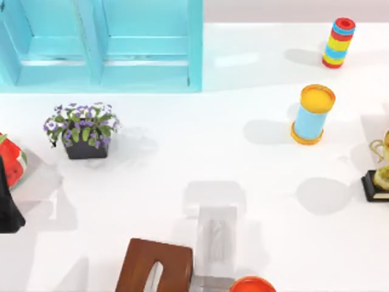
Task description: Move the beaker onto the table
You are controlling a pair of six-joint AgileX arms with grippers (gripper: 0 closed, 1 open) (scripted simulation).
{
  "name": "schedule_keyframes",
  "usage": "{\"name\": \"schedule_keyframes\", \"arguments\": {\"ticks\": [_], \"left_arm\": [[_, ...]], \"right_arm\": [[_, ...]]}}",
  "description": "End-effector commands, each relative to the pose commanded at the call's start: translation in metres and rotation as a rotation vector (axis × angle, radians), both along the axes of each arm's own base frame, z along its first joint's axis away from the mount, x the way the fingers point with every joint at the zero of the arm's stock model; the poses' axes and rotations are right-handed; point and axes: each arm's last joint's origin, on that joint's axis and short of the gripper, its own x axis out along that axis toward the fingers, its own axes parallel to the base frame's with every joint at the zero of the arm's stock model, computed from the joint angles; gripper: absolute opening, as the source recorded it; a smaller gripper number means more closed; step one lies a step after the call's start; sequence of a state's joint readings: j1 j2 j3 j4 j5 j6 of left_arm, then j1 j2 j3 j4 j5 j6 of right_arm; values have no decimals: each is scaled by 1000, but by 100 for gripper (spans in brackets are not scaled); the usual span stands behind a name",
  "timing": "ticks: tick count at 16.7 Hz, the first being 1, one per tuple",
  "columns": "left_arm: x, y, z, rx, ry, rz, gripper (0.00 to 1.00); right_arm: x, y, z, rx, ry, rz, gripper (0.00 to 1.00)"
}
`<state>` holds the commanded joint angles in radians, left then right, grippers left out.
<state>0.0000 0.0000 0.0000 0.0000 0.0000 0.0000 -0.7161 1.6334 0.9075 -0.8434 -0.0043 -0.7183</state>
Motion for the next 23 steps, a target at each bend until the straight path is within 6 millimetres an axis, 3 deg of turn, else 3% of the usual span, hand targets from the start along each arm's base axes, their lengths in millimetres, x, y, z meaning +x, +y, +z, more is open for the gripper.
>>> {"name": "schedule_keyframes", "arguments": {"ticks": [10, 20, 23], "left_arm": [[0, 0, 0, 0, 0, 0, 100], [0, 0, 0, 0, 0, 0, 100], [0, 0, 0, 0, 0, 0, 100]], "right_arm": [[0, 0, 0, 0, 0, 0, 2], [0, 0, 1, -2, -2, -1, 0], [7, 14, 18, -1, -4, -4, 0]]}}
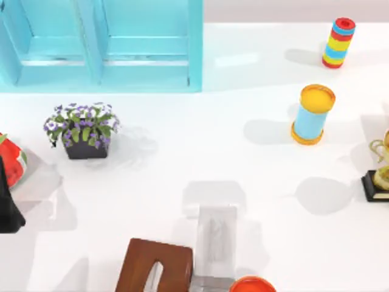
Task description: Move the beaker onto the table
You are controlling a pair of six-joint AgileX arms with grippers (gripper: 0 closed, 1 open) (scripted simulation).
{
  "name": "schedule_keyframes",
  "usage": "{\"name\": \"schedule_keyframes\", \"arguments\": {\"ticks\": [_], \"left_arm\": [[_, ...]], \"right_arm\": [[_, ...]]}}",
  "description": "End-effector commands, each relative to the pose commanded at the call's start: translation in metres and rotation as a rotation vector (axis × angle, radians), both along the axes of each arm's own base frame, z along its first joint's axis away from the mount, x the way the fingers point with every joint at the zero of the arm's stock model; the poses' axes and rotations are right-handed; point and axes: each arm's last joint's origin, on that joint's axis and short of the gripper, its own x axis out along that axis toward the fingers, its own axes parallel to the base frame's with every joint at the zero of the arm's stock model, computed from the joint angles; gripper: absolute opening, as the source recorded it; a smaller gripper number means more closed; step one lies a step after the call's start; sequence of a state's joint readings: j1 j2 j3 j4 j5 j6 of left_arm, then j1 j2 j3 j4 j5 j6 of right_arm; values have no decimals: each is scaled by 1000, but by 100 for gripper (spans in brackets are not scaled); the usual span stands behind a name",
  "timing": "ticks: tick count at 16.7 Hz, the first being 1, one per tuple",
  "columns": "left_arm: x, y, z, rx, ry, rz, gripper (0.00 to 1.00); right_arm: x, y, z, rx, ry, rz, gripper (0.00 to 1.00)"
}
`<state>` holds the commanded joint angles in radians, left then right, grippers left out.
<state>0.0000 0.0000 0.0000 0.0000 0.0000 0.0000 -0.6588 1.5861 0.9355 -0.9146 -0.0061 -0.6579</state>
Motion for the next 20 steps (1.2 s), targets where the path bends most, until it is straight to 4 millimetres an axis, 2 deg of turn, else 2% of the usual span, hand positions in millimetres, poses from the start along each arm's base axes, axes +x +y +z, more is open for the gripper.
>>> {"name": "schedule_keyframes", "arguments": {"ticks": [4, 8, 10, 15, 17, 20], "left_arm": [[0, 0, 0, 0, 0, 0, 100], [0, 0, 0, 0, 0, 0, 100], [0, 0, 0, 0, 0, 0, 100], [0, 0, 0, 0, 0, 0, 100], [0, 0, 0, 0, 0, 0, 100], [0, 0, 0, 0, 0, 0, 100]], "right_arm": [[4, 40, 38, 11, 20, -1, 0], [-3, 79, 75, 3, 11, 3, 0], [-6, 86, 83, 0, 3, 3, 0], [-3, 86, 83, 2, 3, -2, 0], [8, 90, 91, -3, -17, -2, 0], [36, 107, 110, -7, -64, -4, 0]]}}
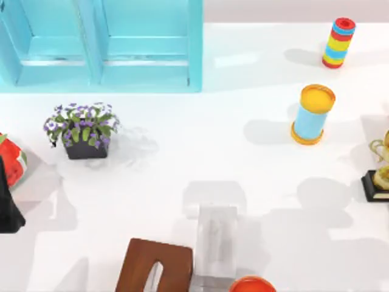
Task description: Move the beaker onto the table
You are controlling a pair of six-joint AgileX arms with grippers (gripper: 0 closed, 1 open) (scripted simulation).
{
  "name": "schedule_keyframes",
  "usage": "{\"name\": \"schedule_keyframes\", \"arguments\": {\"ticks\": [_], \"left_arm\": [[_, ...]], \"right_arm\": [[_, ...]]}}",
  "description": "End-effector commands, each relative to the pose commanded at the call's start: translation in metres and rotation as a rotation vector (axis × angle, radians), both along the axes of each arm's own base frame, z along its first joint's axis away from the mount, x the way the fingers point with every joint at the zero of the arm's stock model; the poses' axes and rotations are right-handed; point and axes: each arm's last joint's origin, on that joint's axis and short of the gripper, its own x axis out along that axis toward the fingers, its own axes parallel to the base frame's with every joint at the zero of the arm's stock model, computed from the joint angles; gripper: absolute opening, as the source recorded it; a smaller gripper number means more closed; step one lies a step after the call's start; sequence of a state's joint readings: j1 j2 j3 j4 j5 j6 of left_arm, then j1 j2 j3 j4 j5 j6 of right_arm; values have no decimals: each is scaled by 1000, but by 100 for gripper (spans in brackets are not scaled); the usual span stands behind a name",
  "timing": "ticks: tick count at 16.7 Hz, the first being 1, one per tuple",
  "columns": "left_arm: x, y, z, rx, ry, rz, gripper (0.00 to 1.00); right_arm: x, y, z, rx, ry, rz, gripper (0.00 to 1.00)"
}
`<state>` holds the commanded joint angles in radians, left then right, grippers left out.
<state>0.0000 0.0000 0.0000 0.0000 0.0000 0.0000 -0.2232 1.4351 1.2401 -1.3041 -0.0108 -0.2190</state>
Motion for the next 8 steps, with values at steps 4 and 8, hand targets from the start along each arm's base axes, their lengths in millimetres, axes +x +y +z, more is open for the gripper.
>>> {"name": "schedule_keyframes", "arguments": {"ticks": [4, 8], "left_arm": [[0, 0, 0, 0, 0, 0, 100], [0, 0, 0, 0, 0, 0, 100]], "right_arm": [[51, 43, 22, 16, -50, -2, 0], [102, 110, 22, 44, -51, -6, 0]]}}
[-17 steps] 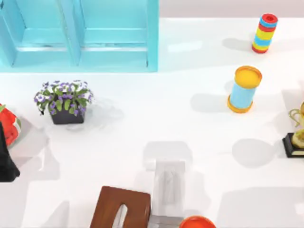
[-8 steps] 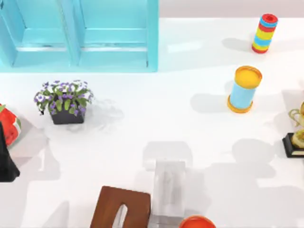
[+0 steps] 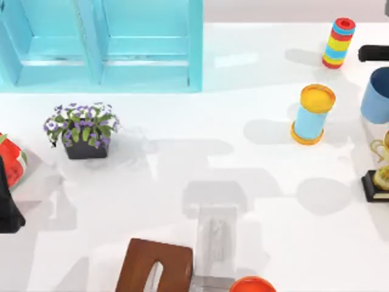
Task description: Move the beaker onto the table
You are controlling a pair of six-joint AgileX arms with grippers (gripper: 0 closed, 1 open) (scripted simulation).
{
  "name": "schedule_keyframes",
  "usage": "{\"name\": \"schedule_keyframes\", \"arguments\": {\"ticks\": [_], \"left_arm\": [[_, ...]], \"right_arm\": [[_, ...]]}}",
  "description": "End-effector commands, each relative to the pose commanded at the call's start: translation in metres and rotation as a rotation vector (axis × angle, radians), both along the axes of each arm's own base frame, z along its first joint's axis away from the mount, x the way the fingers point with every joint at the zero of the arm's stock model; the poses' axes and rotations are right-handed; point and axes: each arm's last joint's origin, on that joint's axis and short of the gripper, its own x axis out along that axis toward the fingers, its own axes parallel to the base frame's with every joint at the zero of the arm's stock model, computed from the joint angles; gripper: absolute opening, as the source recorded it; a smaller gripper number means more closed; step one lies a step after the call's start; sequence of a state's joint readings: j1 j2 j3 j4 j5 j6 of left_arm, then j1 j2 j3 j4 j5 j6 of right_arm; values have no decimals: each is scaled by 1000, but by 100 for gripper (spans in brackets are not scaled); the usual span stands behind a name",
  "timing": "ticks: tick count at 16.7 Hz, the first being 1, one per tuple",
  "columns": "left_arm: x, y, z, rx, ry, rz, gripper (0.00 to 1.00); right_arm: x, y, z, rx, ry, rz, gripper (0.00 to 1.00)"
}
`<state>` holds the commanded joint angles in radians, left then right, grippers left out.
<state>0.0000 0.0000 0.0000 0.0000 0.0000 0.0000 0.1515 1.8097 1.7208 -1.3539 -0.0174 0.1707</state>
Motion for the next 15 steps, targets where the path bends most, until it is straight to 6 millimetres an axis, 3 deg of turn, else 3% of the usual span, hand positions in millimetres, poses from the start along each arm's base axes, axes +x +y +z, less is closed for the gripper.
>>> {"name": "schedule_keyframes", "arguments": {"ticks": [4, 8, 11, 15], "left_arm": [[0, 0, 0, 0, 0, 0, 100], [0, 0, 0, 0, 0, 0, 100], [0, 0, 0, 0, 0, 0, 100], [0, 0, 0, 0, 0, 0, 100]], "right_arm": [[32, 79, -20, 14, 33, 0, 0], [40, 140, -44, 13, 65, 3, 0], [40, 157, -51, 12, 74, 5, 0], [41, 156, -52, 13, 77, 0, 0]]}}
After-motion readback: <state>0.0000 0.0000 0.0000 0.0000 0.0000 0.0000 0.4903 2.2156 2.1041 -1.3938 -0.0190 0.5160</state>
